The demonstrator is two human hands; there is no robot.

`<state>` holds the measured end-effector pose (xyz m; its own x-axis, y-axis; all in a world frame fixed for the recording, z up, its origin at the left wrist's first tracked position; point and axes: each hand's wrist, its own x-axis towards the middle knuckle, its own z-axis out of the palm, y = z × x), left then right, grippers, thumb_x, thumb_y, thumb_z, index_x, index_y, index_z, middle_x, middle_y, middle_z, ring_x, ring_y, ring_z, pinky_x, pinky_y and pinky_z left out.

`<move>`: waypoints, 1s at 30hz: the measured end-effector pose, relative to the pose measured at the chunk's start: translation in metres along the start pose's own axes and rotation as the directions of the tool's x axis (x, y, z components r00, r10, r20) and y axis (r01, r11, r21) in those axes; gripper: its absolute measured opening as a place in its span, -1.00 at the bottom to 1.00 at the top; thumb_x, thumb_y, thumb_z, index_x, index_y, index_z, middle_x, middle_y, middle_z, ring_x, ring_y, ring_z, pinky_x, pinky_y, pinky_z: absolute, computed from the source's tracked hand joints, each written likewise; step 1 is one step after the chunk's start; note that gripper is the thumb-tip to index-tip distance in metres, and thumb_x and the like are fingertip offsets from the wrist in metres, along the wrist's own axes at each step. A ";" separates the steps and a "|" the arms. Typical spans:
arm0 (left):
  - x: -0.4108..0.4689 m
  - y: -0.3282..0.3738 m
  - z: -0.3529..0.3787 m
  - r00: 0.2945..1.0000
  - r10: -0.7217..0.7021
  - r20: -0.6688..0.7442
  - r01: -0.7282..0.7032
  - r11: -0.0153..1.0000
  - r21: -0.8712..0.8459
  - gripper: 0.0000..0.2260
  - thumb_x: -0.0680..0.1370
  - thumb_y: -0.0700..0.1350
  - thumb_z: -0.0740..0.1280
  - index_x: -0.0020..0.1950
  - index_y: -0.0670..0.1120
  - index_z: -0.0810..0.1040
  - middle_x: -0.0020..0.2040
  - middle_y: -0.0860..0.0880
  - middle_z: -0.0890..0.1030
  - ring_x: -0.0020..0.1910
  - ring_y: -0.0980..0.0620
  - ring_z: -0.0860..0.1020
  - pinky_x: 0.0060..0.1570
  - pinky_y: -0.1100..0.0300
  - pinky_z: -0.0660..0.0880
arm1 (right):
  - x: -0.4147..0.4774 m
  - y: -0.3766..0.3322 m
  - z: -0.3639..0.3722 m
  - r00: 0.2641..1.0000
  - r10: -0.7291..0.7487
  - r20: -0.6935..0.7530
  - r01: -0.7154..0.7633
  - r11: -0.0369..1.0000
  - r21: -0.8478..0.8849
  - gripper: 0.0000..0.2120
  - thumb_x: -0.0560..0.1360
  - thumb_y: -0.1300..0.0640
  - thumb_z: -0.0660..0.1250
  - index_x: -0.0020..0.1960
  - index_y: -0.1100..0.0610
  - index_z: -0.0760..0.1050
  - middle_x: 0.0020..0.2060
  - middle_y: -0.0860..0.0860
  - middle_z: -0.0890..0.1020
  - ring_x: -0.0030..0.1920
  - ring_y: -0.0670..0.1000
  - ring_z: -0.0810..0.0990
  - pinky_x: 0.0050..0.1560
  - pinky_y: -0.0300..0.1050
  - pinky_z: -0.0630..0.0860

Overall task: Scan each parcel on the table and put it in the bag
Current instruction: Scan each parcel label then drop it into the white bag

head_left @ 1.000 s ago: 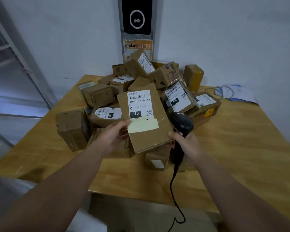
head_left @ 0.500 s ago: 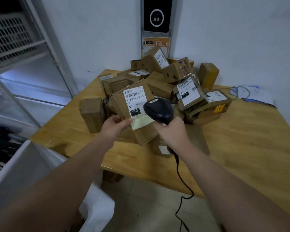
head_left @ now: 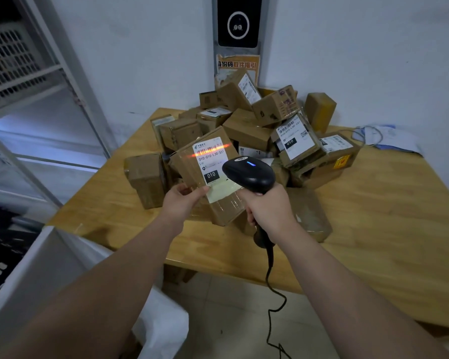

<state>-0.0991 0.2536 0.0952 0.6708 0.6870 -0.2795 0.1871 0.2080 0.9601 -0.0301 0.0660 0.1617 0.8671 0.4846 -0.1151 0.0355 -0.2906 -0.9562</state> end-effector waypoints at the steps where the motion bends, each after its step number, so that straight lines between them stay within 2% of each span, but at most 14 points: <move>1: 0.001 0.000 -0.001 1.000 -0.003 0.004 0.003 1.000 0.004 -0.17 0.07 0.20 0.60 0.27 -0.06 0.52 0.12 0.01 0.65 0.12 -0.02 0.61 0.23 -0.02 0.50 | -0.001 0.000 0.000 1.000 0.004 -0.007 -0.004 1.000 -0.008 -0.78 0.43 0.17 0.37 -0.36 0.16 0.42 -0.63 -0.02 0.44 -0.62 -0.06 0.40 -0.41 -0.14 0.45; 6: 0.006 -0.005 -0.001 1.000 -0.016 -0.012 0.016 1.000 -0.004 -0.39 0.31 0.02 0.59 0.29 -0.09 0.48 0.14 -0.02 0.62 0.12 -0.03 0.60 0.24 -0.03 0.49 | -0.006 -0.005 0.004 0.999 -0.004 -0.034 0.003 1.000 -0.023 -0.76 0.44 0.18 0.35 -0.38 0.18 0.43 -0.62 0.00 0.45 -0.62 -0.08 0.41 -0.44 -0.21 0.44; 12: 0.010 -0.008 -0.005 1.000 -0.002 0.004 0.001 1.000 0.005 -0.40 0.31 0.03 0.59 0.28 -0.07 0.49 0.12 0.00 0.63 0.12 -0.02 0.60 0.25 -0.06 0.48 | -0.009 -0.004 0.009 0.999 0.029 -0.041 -0.029 1.000 0.012 -0.77 0.44 0.18 0.34 -0.36 0.19 0.44 -0.60 0.01 0.44 -0.62 -0.09 0.40 -0.48 -0.26 0.43; 15: 0.006 -0.007 -0.009 1.000 0.015 0.025 -0.016 1.000 0.012 -0.27 0.19 0.15 0.61 0.29 -0.05 0.50 0.13 0.01 0.63 0.14 -0.01 0.59 0.24 -0.06 0.48 | -0.009 -0.001 0.013 0.999 0.039 -0.027 -0.038 0.998 0.043 -0.84 0.44 0.17 0.37 -0.26 0.20 0.47 -0.60 -0.01 0.45 -0.61 -0.08 0.42 -0.45 -0.19 0.44; 17: 0.002 -0.009 -0.013 0.999 0.025 0.030 -0.026 0.999 0.022 -0.21 0.12 0.21 0.60 0.28 -0.03 0.52 0.14 0.02 0.63 0.14 0.00 0.58 0.23 -0.02 0.49 | -0.009 0.002 0.017 0.999 0.032 0.002 -0.032 0.999 0.039 -0.87 0.44 0.17 0.38 -0.17 0.21 0.47 -0.61 -0.05 0.45 -0.60 -0.09 0.42 -0.47 -0.19 0.44; 21: -0.010 -0.019 -0.023 0.998 0.062 0.011 -0.062 0.998 0.014 -0.45 0.30 0.07 0.58 0.22 -0.06 0.56 0.09 0.01 0.65 0.11 0.01 0.60 0.20 0.02 0.51 | -0.015 0.006 0.031 0.998 0.014 0.054 -0.017 0.999 0.047 -0.86 0.44 0.17 0.40 -0.16 0.21 0.48 -0.62 -0.07 0.47 -0.60 -0.10 0.43 -0.49 -0.19 0.43; 25: -0.037 -0.033 -0.039 0.996 0.060 -0.070 -0.056 0.997 0.051 -0.61 0.37 0.04 0.54 0.13 -0.02 0.56 0.00 0.05 0.64 0.05 0.06 0.60 0.10 0.16 0.52 | -0.024 0.020 0.057 0.985 0.053 0.163 -0.059 0.998 0.035 -0.78 0.43 0.15 0.43 -0.33 0.19 0.49 -0.57 0.02 0.47 -0.57 -0.06 0.44 -0.45 -0.16 0.44; 28: -0.063 -0.060 -0.062 0.990 0.012 -0.144 0.000 0.996 0.087 -0.36 0.23 0.20 0.55 0.20 -0.07 0.53 0.05 0.00 0.64 0.07 0.04 0.60 0.10 0.12 0.55 | -0.031 0.044 0.082 0.953 0.088 0.289 -0.094 0.996 0.006 -0.71 0.44 0.16 0.43 -0.40 0.15 0.45 -0.58 0.04 0.46 -0.56 -0.01 0.43 -0.41 -0.13 0.42; 30: -0.084 -0.088 -0.082 0.978 -0.016 -0.208 0.030 0.997 0.068 -0.43 0.29 0.13 0.56 0.18 -0.09 0.53 0.03 -0.02 0.65 0.05 0.02 0.62 0.02 0.19 0.57 | -0.040 0.065 0.102 0.920 0.115 0.375 -0.118 0.993 -0.016 -0.69 0.45 0.20 0.43 -0.43 0.12 0.44 -0.59 0.04 0.44 -0.56 0.00 0.41 -0.43 -0.14 0.39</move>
<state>-0.2308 0.2344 0.0333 0.5038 0.8134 -0.2907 0.2556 0.1811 0.9497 -0.1130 0.1117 0.0764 0.6153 0.7217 -0.3170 -0.0592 -0.3586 -0.9316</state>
